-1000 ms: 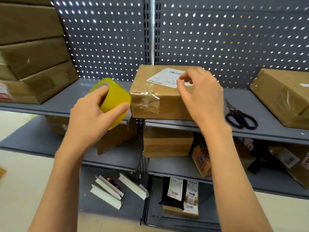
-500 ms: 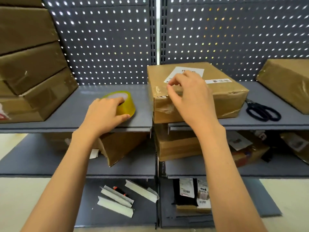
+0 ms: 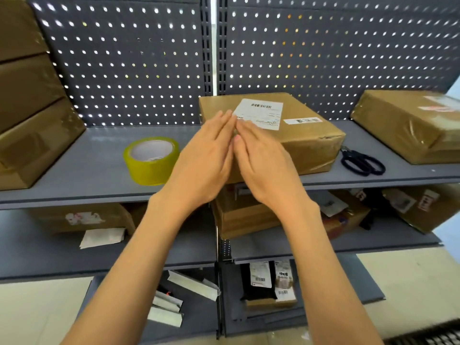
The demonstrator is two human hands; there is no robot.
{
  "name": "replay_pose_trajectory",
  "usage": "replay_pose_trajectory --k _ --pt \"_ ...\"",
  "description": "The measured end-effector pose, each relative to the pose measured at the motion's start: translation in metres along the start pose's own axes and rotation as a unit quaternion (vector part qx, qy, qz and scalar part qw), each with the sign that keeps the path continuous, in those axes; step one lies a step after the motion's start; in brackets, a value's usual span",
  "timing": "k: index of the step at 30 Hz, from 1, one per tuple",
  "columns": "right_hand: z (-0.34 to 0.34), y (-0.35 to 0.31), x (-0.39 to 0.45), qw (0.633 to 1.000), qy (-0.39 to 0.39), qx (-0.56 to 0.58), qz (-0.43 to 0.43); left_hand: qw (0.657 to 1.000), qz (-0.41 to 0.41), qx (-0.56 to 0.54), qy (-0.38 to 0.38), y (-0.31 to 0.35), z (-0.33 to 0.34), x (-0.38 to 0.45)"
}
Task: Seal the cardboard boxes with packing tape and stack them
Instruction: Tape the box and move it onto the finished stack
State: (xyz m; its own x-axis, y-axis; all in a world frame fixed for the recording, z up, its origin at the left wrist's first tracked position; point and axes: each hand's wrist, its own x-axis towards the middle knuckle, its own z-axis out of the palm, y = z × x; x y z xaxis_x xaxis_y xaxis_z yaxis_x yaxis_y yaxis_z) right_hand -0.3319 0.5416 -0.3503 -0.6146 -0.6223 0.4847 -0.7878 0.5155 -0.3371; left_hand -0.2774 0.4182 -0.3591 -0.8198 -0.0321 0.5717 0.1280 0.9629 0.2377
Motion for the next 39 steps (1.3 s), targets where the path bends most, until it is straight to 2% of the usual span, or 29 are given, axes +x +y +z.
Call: replay_pose_trajectory --k 3,8,12,15,17,21,25,29,39 --pt "0.012 0.013 -0.001 0.998 -0.034 -0.057 -0.008 0.999 -0.028 0.013 -0.035 -0.005 0.01 -0.004" --pt "0.008 0.03 -0.005 0.997 -0.01 -0.072 0.002 0.998 -0.06 -0.007 -0.029 -0.009 0.007 -0.006" --pt "-0.001 0.043 -0.006 0.999 0.013 -0.048 0.018 0.998 -0.055 -0.014 -0.042 -0.014 0.004 -0.007" --pt "-0.012 0.05 -0.002 0.998 0.049 -0.021 0.031 0.994 -0.085 -0.073 -0.007 -0.013 0.004 -0.007" --pt "-0.014 0.052 0.005 0.999 0.046 -0.016 0.022 0.992 -0.09 -0.08 0.023 -0.013 0.008 -0.001" --pt "0.006 0.058 0.017 0.998 0.01 -0.058 -0.022 0.995 -0.074 -0.074 0.002 -0.02 0.022 0.004" --pt "0.022 0.072 0.014 0.987 0.073 -0.117 -0.077 0.999 -0.021 -0.027 -0.013 -0.033 0.025 0.003" --pt "0.022 0.08 0.015 0.98 0.092 -0.129 -0.124 0.999 0.023 0.016 -0.028 -0.042 0.023 0.005" --pt "0.02 0.086 0.014 0.981 0.048 -0.127 -0.137 0.999 0.029 0.0 -0.038 -0.044 0.023 0.002"
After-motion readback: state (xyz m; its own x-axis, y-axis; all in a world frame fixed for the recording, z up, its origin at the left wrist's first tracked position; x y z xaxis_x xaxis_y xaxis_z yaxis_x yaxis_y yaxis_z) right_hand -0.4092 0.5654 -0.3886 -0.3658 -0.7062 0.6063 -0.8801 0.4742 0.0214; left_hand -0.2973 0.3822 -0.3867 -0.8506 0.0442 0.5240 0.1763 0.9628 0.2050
